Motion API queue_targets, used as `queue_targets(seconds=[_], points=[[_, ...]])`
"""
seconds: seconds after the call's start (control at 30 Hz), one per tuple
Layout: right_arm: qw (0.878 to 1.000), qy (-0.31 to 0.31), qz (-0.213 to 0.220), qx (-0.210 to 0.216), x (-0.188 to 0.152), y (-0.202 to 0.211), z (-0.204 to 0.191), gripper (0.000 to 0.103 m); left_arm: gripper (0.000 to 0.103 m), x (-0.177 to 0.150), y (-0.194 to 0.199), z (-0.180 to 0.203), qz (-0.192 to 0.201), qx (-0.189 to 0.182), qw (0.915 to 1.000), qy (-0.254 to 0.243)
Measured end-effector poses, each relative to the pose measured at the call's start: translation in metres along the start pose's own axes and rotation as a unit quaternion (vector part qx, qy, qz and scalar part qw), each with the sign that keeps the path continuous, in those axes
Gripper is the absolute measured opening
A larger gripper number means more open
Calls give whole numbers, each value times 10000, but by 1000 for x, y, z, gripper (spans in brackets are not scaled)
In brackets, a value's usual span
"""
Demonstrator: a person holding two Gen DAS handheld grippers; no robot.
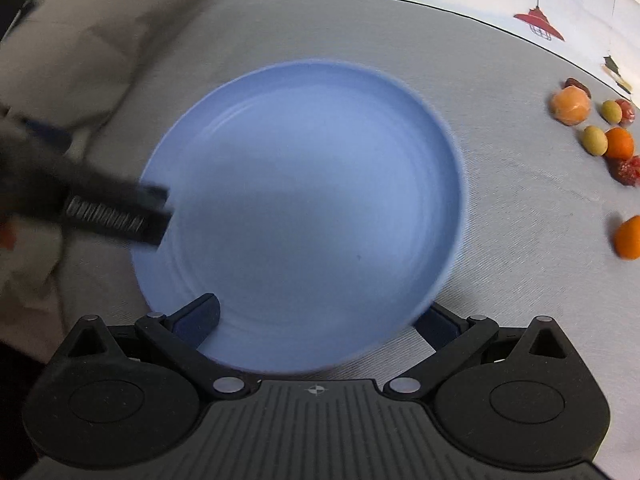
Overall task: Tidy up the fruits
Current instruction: 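Grasp the wrapped orange with the left tool while the right tool grasps an orange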
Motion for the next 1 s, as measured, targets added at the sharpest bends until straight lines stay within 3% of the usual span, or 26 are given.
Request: queue_targets(seconds=[0.1, 0.2, 0.27, 0.3, 0.33, 0.37, 0.47, 0.5, 0.57, 0.8, 1.0], points=[[9977, -282, 602, -120, -6, 27, 9, 103, 103, 4, 32, -4, 447, 68, 9990, 40], [9819, -731, 1504, -885, -11, 82, 44, 103, 103, 19, 69, 6, 802, -252, 9963, 164], [9520, -1016, 2266, -1787, -14, 121, 75, 103, 103, 43, 95, 25, 1102, -515, 9925, 144], [9285, -1159, 2587, -2398, -18, 139, 95, 103, 103, 58, 105, 38, 1250, -628, 9901, 110], [9087, -1387, 2694, -2871, -22, 147, 117, 103, 103, 69, 112, 54, 1341, -724, 9883, 65], [9007, -1705, 2584, -3048, -29, 147, 140, 103, 103, 82, 114, 73, 1361, -852, 9870, 14], [9176, -2765, 1844, -2181, -50, 106, 201, 102, 103, 113, 105, 132, 1147, -1460, 9821, -308], [9159, -3012, 1760, -1987, -53, 94, 213, 102, 103, 124, 101, 152, 1099, -1700, 9784, -413], [9065, -3230, 1834, -2005, -53, 86, 229, 102, 103, 150, 85, 186, 1081, -2048, 9712, -561], [9266, -2593, 1861, -1989, -32, 42, 248, 101, 103, 196, 29, 275, 1134, -1906, 9684, -1143], [9347, -2050, 1875, -2218, -38, 30, 248, 91, 101, 202, -5, 308, 1100, -1879, 9593, -1797]])
Point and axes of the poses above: each gripper's, at about its wrist camera, not at the fingertips, and y roughly against the way its jaws point, z to its right, x to its top, the point moved 9 cm from there along -y, roughly the way its jaws point, and after that the axes turned 8 degrees about y, right-handed, at the moved point
